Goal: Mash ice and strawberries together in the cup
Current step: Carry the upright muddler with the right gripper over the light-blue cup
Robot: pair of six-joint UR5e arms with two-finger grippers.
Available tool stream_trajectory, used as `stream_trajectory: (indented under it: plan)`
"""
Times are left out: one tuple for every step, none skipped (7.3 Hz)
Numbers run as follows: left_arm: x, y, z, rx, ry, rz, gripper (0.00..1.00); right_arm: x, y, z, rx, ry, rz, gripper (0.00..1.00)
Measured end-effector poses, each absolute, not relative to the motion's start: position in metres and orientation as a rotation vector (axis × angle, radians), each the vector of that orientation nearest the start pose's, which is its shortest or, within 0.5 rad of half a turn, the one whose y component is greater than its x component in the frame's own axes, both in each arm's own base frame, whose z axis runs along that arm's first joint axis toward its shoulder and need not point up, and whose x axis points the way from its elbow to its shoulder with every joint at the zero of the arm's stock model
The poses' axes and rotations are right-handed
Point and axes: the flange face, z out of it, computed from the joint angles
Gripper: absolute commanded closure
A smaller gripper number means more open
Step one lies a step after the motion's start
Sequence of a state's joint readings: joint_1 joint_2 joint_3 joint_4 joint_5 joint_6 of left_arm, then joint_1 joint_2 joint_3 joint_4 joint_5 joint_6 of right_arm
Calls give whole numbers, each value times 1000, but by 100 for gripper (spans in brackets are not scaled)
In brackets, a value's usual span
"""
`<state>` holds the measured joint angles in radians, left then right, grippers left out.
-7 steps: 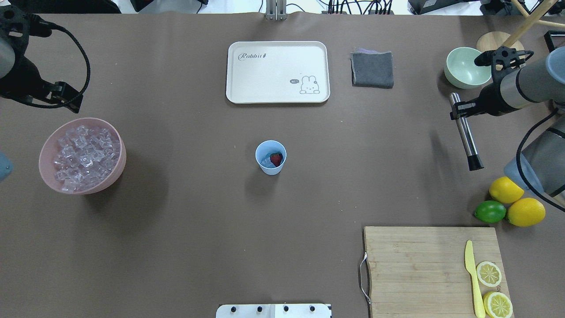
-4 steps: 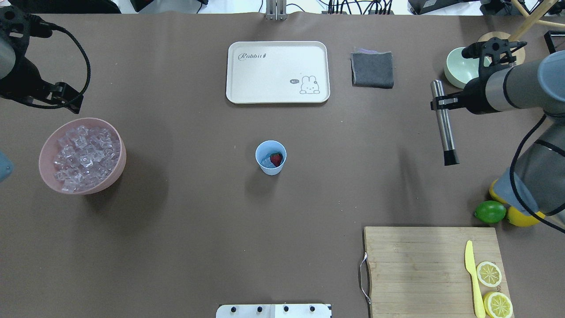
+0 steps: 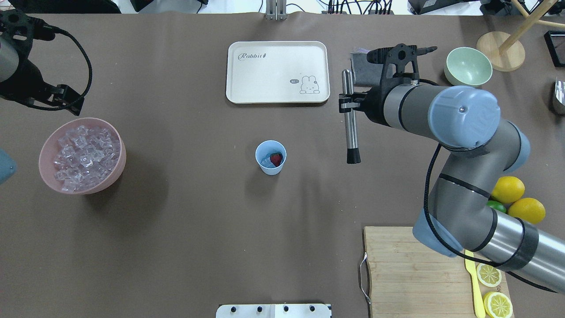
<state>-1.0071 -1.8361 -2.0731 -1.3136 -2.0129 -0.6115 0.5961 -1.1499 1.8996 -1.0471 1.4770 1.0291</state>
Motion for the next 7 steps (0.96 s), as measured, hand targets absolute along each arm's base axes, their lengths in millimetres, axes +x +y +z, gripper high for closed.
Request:
stream_trajectory:
  plan:
    - [199, -488, 334, 176, 635, 61, 2, -416, -433, 191, 803, -1057, 129, 100]
    - [190, -485, 340, 172, 629, 49, 2, -429, -418, 168, 858, -1077, 155, 100]
    - [181, -483, 346, 167, 623, 34, 2, -440, -403, 155, 905, -1100, 176, 100]
    - [174, -483, 349, 162, 619, 20, 2, -446, -393, 148, 944, -1135, 192, 100]
    - [166, -480, 352, 158, 620, 5, 2, -446, -389, 144, 980, -1162, 201, 100]
    - [158, -475, 355, 152, 625, -7, 2, -446, -388, 143, 1023, -1172, 206, 100]
    - [153, -470, 355, 143, 636, -12, 2, -449, -390, 146, 1067, -1167, 215, 100]
